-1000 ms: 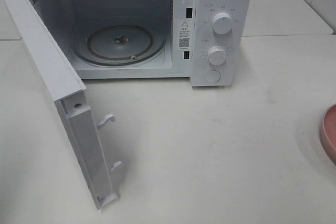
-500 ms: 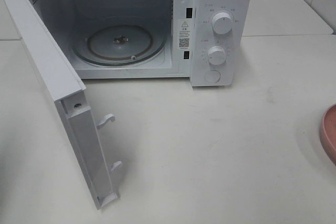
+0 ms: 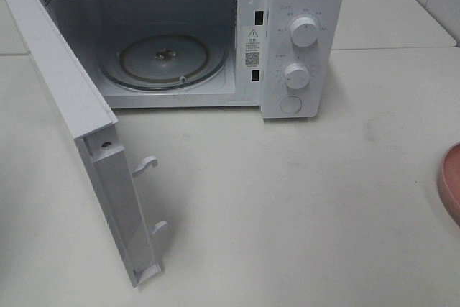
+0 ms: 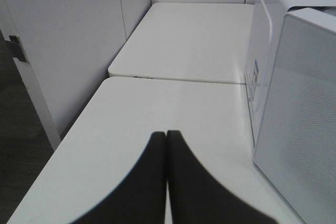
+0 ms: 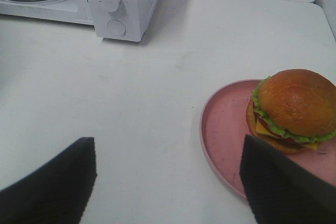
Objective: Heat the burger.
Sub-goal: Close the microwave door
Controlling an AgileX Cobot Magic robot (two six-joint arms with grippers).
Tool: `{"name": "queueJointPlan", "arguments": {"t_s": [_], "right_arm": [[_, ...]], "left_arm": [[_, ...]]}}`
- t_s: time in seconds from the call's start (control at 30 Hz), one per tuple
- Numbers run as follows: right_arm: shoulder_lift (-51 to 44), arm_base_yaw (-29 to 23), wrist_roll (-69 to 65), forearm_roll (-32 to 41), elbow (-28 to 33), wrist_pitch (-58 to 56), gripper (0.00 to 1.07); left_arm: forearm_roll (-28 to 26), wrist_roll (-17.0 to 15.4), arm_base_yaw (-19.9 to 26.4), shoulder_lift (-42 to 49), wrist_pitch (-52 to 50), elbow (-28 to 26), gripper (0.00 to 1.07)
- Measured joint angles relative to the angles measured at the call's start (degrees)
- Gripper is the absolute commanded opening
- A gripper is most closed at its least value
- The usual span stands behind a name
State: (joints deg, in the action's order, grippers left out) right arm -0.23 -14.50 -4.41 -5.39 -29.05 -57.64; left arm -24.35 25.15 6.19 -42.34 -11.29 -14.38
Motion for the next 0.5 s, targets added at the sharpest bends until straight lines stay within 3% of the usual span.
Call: {"name": "queueJointPlan", "arguments": {"t_s": [0.13, 0.17, 0.23, 0.27, 0.3, 0.33, 0.4, 0.43, 0.5], "right_arm": [[0.0, 0.0, 0.0, 0.0, 0.0, 0.0, 0.75], [0.0, 0.0, 0.0, 0.0, 0.0, 0.0, 0.75], [0.0, 0.0, 0.0, 0.0, 0.0, 0.0, 0.75], [0.0, 0.0, 0.0, 0.0, 0.0, 0.0, 0.75], [0.0, 0.0, 0.0, 0.0, 0.0, 0.0, 0.75], [0.0, 0.0, 0.0, 0.0, 0.0, 0.0, 0.75], [0.0, 0.0, 0.0, 0.0, 0.0, 0.0, 0.75], [0.0, 0.0, 0.0, 0.0, 0.0, 0.0, 0.75], [0.0, 0.0, 0.0, 0.0, 0.0, 0.0, 0.75]], "left_arm": [[2.6, -1.9, -1.1, -3.6, -2.9, 0.0, 0.00], [5.7, -4.4, -2.8, -6.5, -5.8, 0.1, 0.00], [6.9, -5.6, -3.5, -8.0, -7.7, 0.2, 0.00], [10.0, -8.8, -5.3, -11.0, -11.2, 0.2, 0.00], [10.0, -8.8, -5.3, -11.0, -11.2, 0.2, 0.00], [12.5, -12.2, -6.8, -13.9, -15.1, 0.2, 0.00], [14.0, -13.5, -7.2, -15.1, -16.5, 0.2, 0.00], [17.4, -17.0, -8.4, -18.3, -19.5, 0.2, 0.00], [18.9, -18.2, -8.9, -19.5, -20.6, 0.2, 0.00]]}}
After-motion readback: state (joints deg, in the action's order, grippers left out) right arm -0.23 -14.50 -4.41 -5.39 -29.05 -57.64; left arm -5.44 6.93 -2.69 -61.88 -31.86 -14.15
